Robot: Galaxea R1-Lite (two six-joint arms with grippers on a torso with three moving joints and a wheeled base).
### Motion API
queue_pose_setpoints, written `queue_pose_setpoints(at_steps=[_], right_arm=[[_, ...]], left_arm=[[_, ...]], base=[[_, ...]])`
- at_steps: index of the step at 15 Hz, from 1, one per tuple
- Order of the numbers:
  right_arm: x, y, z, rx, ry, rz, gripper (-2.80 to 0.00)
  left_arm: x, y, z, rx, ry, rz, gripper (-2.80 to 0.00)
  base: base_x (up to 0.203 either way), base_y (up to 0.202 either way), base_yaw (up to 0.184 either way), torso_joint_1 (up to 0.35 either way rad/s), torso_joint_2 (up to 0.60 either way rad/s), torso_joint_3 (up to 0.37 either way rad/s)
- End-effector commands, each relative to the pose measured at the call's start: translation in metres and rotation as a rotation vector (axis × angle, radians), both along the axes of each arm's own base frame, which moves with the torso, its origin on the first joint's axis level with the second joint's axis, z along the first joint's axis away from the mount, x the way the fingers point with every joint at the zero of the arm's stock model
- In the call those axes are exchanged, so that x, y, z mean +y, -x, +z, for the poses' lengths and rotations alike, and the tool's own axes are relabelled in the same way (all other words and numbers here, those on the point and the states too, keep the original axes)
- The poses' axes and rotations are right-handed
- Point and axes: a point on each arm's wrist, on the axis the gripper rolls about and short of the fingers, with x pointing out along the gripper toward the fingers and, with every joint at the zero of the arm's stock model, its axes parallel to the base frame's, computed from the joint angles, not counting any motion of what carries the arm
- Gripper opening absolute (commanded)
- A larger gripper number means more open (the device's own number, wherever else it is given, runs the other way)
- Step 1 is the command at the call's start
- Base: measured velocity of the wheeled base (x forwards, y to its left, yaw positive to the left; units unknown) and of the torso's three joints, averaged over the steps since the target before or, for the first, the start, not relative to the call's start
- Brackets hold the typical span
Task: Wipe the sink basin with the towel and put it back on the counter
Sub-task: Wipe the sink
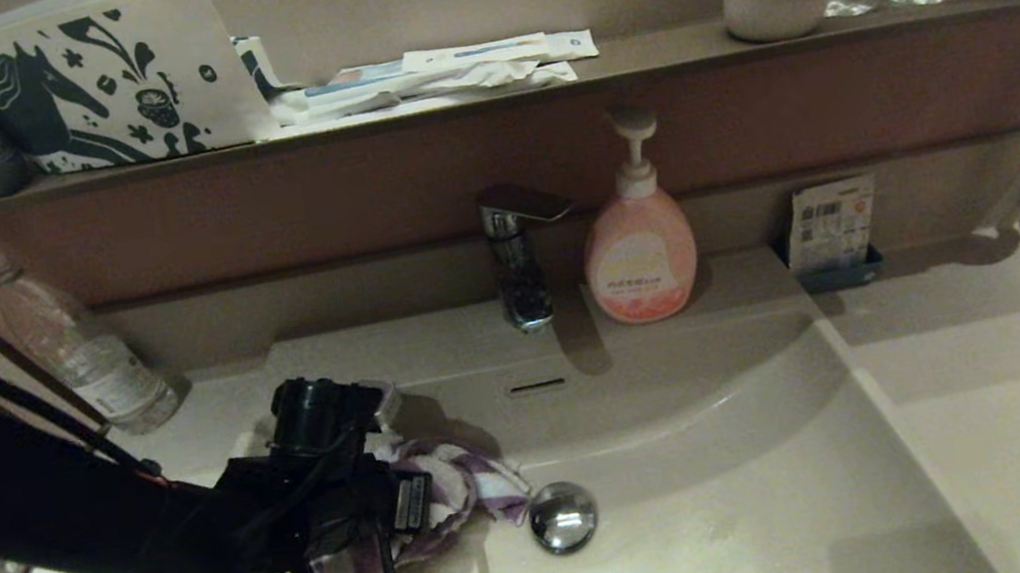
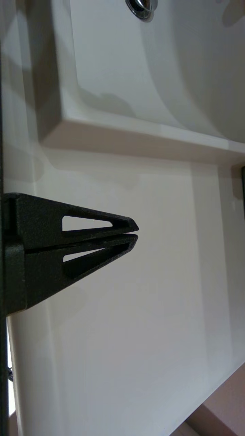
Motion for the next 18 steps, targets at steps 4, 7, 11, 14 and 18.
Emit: queue_pose_setpoints(at_steps=[4, 7, 11, 14, 18], right_arm=[[0.000, 0.000, 0.000, 0.001, 0.000, 0.000, -2.80], [0.000, 0.000, 0.000, 0.001, 0.000, 0.000, -2.80], [0.000, 0.000, 0.000, 0.001, 0.000, 0.000, -2.80], [0.000, 0.000, 0.000, 0.001, 0.000, 0.000, -2.80], [0.000, 0.000, 0.000, 0.001, 0.000, 0.000, -2.80]], left_arm=[[-0.049, -0.004, -0.027, 0.025, 0.088, 0.000, -2.80], [-0.081, -0.002, -0.021, -0.026, 0.126, -0.010, -2.80], [-0.128, 0.002, -0.026, -0.094, 0.136, 0.022, -2.80], [-0.163, 0.009, -0.017, -0.104, 0.158, 0.018, -2.80], [-0.209, 0.033, 0.004, -0.030, 0.205, 0.005, -2.80]], base=[[0.000, 0.000, 0.000, 0.000, 0.00, 0.000], [0.000, 0.000, 0.000, 0.000, 0.00, 0.000], [0.000, 0.000, 0.000, 0.000, 0.00, 0.000], [0.000, 0.000, 0.000, 0.000, 0.00, 0.000], [0.000, 0.000, 0.000, 0.000, 0.00, 0.000]])
